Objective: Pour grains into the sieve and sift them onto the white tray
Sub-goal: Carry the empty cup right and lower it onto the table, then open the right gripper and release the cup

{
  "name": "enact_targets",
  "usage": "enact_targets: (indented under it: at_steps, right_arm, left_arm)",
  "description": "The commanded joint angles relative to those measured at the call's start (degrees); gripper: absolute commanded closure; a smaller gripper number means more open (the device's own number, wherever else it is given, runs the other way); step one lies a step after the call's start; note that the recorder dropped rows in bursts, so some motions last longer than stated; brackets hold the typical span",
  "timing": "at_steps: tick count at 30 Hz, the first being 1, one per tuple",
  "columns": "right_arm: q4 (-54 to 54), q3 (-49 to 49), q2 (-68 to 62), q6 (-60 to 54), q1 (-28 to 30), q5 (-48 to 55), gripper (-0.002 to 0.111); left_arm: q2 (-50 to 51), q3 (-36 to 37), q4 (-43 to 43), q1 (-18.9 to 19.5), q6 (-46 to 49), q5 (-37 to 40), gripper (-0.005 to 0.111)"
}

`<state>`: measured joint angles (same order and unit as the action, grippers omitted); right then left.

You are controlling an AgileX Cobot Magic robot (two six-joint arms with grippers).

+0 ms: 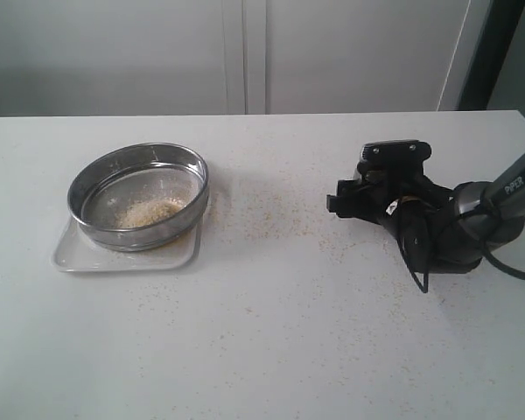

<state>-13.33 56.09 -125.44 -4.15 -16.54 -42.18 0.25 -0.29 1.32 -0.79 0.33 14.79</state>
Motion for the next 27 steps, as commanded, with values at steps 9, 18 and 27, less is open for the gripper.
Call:
enact_targets:
  at_steps: [9,18,27]
  right_arm:
    - [-0.1,-0.2,4.0,-0.8,0.5,3.5,0.021]
    - [-0.8,-0.2,11.2,-0.8,0.5,5.4,0.021]
    - [-0.8,-0.2,16.7,-2.1,0.5,15.9,0.044]
  left_arm:
    - [-0.2,0.3,-0.4,0.2,0.1,-0.1,0.107]
    - [-0.2,0.3,-0.4,0.2,0.1,-0.1,0.107]
    - [-0.2,0.3,-0.4,0.2,0.1,-0.1,0.107]
